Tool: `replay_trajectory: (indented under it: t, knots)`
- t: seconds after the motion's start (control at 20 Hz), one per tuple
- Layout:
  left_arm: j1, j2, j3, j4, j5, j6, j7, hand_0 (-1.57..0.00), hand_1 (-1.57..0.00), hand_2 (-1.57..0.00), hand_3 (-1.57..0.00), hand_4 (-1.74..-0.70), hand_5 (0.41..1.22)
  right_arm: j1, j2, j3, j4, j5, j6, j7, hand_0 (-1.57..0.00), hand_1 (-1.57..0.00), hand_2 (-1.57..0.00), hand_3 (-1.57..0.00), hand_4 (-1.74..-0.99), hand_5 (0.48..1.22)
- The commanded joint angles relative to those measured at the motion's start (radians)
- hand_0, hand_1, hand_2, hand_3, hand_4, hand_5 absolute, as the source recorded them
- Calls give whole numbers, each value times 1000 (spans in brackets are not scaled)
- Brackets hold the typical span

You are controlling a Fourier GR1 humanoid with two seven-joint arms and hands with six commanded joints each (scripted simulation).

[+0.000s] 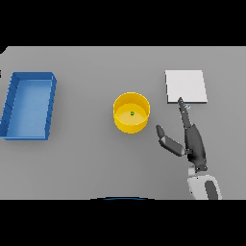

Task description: Pick up the red beaker and tilt it to pour out 1 green nut into yellow bowl. Pick up the yellow bowl and place it on the metallic measuring scale.

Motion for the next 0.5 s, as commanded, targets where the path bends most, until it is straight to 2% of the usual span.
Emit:
replay_trajectory:
  t: [0.0,0.15,0.35,0.45]
  knots:
    - [51,-5,7,-62,17,13,23,-1571,-1571,-1571,-1479,-1741,1221,-16,-4,-6,7,-2,2,12,1,1,1,1,-1046,649]
    - [203,-24,27,-237,63,44,121,-1571,-1571,-1571,-1450,-1741,1221,-6,-13,-13,18,-20,14,-19,1,1,1,1,-1026,648]
    - [326,-71,39,-358,84,110,135,-1571,-1571,-1571,-1455,-1741,1221,5,-2,-3,15,-19,17,-17,1,1,1,1,-1015,646]
    - [371,-85,53,-398,104,117,126,-1571,-1571,-1571,-1497,-1741,1221,0,-11,-11,26,-30,24,-31,1,1,1,1,-1005,647]
